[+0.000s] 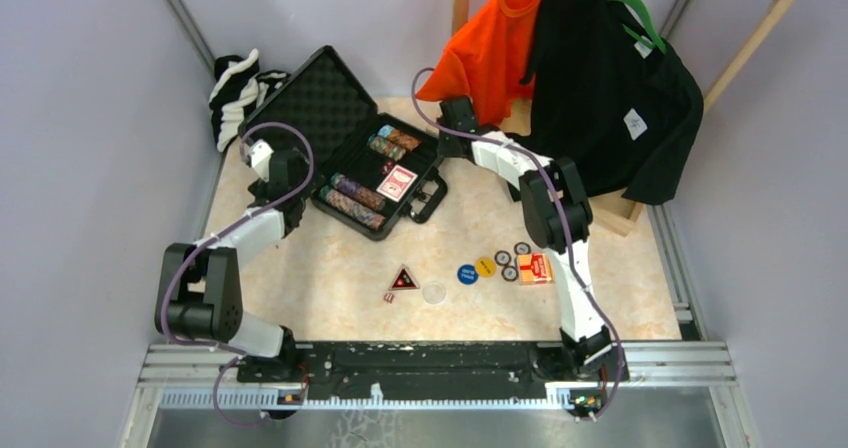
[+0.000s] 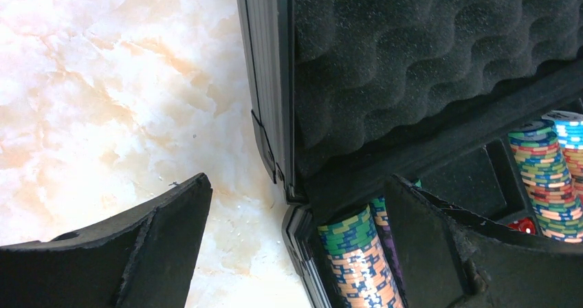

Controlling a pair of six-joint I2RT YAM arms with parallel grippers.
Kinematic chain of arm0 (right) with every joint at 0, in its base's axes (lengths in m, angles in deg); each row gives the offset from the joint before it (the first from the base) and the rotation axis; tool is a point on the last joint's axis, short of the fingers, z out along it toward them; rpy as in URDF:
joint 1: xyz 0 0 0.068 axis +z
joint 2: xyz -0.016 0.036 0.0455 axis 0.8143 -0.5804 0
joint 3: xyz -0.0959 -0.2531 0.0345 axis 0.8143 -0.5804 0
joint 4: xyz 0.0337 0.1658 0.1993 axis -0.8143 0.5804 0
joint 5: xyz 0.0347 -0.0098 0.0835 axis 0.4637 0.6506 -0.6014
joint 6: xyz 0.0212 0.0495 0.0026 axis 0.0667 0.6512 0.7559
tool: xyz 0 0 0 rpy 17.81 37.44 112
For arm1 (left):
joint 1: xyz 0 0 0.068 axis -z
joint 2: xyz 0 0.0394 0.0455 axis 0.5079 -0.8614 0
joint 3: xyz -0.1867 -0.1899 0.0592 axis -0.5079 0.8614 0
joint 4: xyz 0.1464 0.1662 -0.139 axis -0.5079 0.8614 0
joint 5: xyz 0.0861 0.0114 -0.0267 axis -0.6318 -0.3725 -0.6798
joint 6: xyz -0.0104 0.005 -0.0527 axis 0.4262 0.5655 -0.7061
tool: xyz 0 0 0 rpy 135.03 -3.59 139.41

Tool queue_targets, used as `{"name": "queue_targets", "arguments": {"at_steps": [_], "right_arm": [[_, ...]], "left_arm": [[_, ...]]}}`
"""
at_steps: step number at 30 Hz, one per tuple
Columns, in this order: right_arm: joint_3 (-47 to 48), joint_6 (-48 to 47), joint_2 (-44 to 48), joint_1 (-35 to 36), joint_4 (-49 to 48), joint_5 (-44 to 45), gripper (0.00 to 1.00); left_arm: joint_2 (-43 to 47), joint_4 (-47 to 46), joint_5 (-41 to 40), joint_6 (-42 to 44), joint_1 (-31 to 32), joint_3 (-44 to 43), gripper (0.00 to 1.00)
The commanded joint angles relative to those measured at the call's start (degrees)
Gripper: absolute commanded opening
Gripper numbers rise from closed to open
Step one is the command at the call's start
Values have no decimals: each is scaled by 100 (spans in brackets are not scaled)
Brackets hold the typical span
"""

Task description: Pack up texas hold em set

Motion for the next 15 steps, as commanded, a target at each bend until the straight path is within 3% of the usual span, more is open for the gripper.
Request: {"name": "queue_targets", "arguments": {"at_steps": [1, 15], "right_arm": [[-507, -693, 641, 184, 408, -265, 0], [-2347, -311, 1834, 572, -123, -198, 0]], "left_arm": [[115, -180, -24, 70, -37, 119, 100], [-183, -296, -32, 116, -211, 181, 100]]}}
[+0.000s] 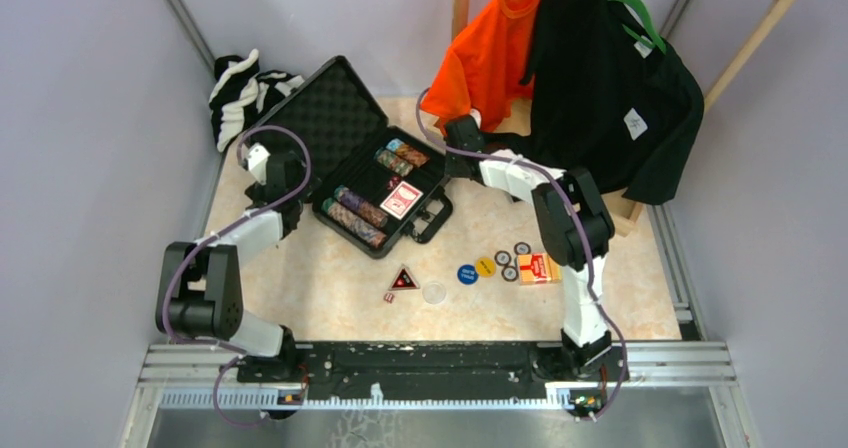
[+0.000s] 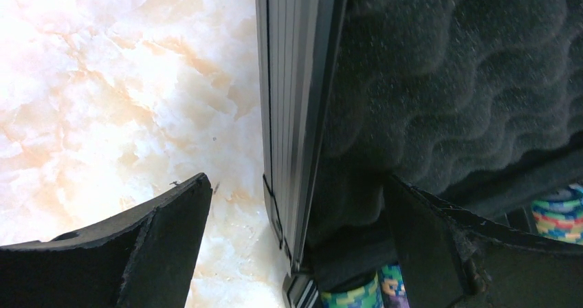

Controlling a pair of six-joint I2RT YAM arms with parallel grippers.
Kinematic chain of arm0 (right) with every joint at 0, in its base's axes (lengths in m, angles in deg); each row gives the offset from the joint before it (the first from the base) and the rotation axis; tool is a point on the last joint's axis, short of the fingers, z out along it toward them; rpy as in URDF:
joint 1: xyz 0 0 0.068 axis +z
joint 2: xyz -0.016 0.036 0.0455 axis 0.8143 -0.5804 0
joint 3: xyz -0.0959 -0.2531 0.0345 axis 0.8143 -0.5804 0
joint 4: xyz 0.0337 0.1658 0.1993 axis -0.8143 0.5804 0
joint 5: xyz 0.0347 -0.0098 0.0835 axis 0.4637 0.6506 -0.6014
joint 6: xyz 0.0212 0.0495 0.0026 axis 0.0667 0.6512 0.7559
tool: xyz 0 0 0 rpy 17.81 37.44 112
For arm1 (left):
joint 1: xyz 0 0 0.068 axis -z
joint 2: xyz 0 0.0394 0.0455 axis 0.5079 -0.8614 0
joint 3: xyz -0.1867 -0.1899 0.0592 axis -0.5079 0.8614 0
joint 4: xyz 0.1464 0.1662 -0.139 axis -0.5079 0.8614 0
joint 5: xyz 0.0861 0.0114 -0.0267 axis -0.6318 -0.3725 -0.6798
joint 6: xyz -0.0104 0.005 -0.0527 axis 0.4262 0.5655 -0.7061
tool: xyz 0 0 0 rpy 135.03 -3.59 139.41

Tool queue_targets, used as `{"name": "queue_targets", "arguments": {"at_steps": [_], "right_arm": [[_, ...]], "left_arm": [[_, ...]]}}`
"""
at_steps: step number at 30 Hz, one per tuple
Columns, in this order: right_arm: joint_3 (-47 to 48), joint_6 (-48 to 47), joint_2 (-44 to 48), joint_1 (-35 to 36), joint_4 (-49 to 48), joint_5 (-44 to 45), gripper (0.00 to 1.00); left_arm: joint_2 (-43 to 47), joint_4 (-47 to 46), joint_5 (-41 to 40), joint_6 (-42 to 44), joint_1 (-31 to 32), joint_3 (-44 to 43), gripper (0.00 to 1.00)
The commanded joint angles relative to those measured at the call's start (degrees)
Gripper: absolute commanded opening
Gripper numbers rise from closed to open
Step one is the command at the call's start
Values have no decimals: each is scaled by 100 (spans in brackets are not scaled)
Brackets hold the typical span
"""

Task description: Pack up texas hold em set

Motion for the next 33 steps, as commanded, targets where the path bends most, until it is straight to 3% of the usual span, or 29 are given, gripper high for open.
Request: {"name": "queue_targets", "arguments": {"at_steps": [1, 16, 33], "right_arm": [[-695, -512, 777, 383, 251, -598, 0], [-2615, -177, 1843, 769, -405, -569, 0], [-3180, -213, 2675, 982, -223, -573, 0]], "left_arm": [[-195, -245, -12, 73, -95, 45, 100], [-582, -398, 671, 19, -436, -270, 100], [-1542, -579, 1064, 56, -593, -1235, 100]]}}
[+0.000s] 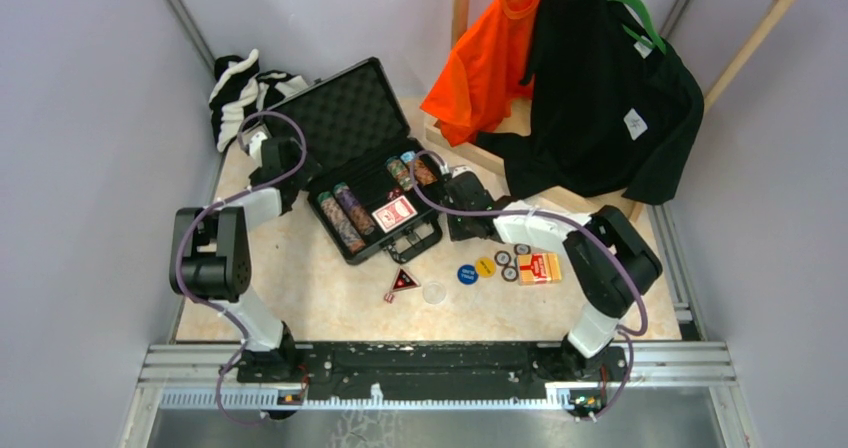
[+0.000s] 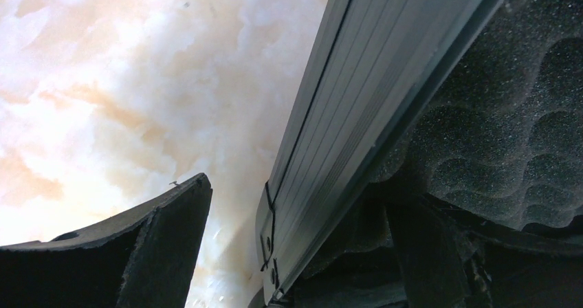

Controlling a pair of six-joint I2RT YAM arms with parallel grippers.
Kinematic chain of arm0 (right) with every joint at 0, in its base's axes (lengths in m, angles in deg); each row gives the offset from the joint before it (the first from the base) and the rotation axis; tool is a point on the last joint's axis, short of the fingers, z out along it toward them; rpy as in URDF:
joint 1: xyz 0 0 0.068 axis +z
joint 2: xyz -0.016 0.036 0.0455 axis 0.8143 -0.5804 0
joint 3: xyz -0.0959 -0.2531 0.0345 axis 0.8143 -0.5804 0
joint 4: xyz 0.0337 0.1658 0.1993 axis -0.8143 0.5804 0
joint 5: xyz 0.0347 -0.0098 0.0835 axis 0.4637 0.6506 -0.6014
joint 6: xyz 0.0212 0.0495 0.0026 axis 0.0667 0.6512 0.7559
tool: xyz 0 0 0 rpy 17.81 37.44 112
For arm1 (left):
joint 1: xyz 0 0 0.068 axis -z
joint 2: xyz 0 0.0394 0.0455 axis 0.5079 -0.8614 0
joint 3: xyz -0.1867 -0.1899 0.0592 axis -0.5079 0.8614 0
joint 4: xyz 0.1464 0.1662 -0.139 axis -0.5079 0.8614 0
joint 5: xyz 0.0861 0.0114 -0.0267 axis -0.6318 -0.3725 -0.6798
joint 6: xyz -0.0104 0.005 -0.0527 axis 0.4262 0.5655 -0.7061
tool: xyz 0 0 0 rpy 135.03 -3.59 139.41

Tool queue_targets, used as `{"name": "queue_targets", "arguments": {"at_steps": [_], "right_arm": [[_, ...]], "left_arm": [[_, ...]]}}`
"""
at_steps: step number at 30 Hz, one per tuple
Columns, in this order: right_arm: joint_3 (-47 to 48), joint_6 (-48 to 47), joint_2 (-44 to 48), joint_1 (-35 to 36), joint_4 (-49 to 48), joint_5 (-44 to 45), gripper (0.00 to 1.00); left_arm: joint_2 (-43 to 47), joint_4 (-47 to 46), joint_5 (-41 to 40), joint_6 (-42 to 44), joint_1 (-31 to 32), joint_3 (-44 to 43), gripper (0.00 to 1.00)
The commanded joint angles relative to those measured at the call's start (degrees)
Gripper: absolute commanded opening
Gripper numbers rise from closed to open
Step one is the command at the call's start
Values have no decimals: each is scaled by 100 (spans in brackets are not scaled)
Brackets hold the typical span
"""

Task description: Pack up texas hold em set

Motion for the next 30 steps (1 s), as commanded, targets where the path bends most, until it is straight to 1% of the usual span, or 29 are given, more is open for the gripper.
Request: {"name": "queue_targets", "arguments": {"at_steps": [1, 3, 4, 5, 6, 7, 9, 11, 13, 17, 19, 22, 25, 30], "right_arm": [[-55, -108, 542, -2, -47, -54, 0], [16, -130, 631, 0, -8, 27, 0], [117, -176, 648, 2, 60, 149, 6], [246, -255, 647, -7, 151, 301, 13], [414, -343, 624, -24, 231, 380, 23], [584, -458, 570, -56, 298, 425, 30], [962, -688, 410, -120, 420, 541, 38], [1335, -932, 141, -184, 492, 660, 41], [1663, -1055, -135, -305, 513, 592, 41], [2229, -1258, -611, -698, 511, 187, 33], [2532, -1352, -884, -851, 610, 49, 31], [2745, -1469, -1178, -928, 549, -35, 31], [2842, -1565, -1397, -933, 470, -252, 34], [2739, -1616, -1493, -932, 307, -478, 35]], "left_arm": [[-357, -278, -19, 12, -94, -421, 100], [-371, -270, 0, 2, -97, -451, 100], [-369, -270, 9, 2, -95, -443, 100], [-339, -270, 16, 2, -99, -423, 100], [-314, -289, 20, -3, -104, -369, 100], [-280, -308, 12, 13, -99, -322, 100], [-202, -329, -42, 42, -101, -244, 100], [-147, -341, -76, 73, -106, -206, 100], [-110, -318, -92, 102, -106, -196, 100], [-57, -344, -95, 116, -105, -147, 100], [-60, -357, -75, 123, -106, -138, 100], [-70, -367, -67, 137, -105, -134, 100], [-70, -371, -48, 146, -103, -129, 100], [-82, -381, -36, 162, -102, -116, 100]]}}
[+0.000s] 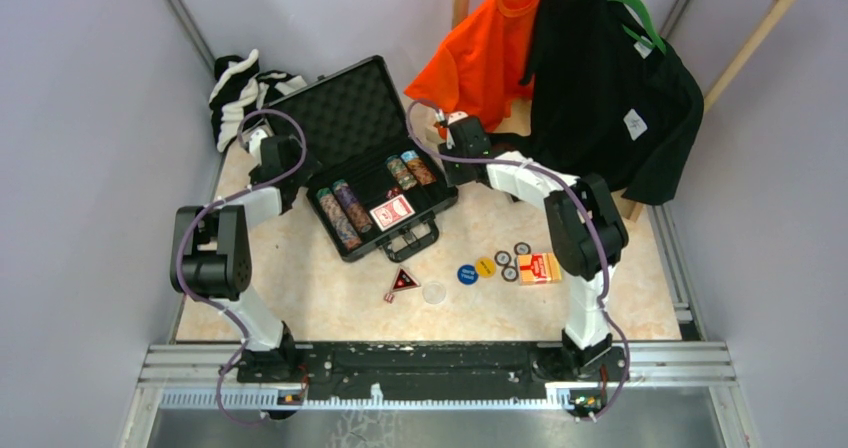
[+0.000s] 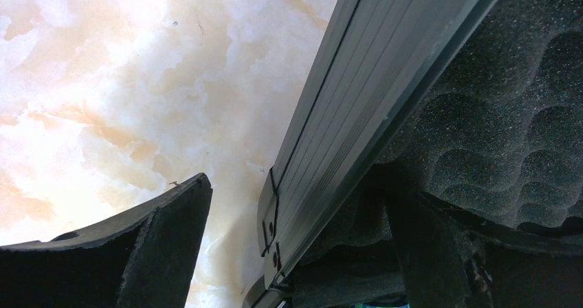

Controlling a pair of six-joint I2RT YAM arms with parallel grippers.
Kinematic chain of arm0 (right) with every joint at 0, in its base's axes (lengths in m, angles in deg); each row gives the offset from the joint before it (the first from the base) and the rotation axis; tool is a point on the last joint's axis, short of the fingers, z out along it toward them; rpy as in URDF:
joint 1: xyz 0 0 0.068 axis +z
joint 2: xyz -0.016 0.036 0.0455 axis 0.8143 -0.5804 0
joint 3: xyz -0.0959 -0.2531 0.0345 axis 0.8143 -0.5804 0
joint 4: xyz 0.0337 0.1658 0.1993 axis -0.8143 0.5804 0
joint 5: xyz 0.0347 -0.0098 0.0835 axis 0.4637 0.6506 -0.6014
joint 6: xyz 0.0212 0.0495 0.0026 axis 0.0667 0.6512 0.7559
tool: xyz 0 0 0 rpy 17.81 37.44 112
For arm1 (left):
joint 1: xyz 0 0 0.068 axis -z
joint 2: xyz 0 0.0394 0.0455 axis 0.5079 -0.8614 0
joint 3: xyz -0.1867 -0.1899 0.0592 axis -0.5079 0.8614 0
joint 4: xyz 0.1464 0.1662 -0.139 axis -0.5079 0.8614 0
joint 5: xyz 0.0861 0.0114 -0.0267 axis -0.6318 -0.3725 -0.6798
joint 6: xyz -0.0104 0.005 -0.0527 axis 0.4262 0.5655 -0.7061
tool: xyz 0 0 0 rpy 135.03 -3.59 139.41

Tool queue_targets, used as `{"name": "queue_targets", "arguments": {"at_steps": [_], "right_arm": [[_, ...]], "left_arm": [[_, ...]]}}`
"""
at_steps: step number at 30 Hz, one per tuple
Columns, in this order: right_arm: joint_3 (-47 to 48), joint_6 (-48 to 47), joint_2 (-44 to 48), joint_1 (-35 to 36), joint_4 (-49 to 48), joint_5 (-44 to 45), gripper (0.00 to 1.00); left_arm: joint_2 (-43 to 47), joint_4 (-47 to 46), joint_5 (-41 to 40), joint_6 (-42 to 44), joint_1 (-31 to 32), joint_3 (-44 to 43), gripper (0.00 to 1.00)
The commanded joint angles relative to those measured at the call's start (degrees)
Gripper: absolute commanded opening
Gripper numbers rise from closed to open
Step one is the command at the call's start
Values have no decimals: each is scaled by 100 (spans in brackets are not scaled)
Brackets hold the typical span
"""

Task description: Pack up texas hold em set

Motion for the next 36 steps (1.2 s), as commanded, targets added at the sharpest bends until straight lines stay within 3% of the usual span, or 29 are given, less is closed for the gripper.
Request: {"name": "queue_targets", "arguments": {"at_steps": [1, 6, 12, 18, 21, 36], "right_arm": [[92, -177, 4, 40, -266, -322, 36], [-79, -424, 122, 37, -476, -248, 39], [-24, -429, -161, 25, -448, -474, 31], [-238, -336, -115, 24, -589, -572, 16], [-286, -329, -54, 28, -513, -547, 0], [-1288, -146, 705, 49, -673, -725, 0]], "left_arm": [[78, -193, -115, 74, -74, 63, 100], [70, -192, -105, 85, -69, 63, 100], [75, -189, -135, 108, -76, 72, 100], [12, -177, -169, 127, -83, 23, 100], [-71, -175, -127, 114, -84, -36, 100], [-122, -161, -53, 94, -83, -117, 100]]}}
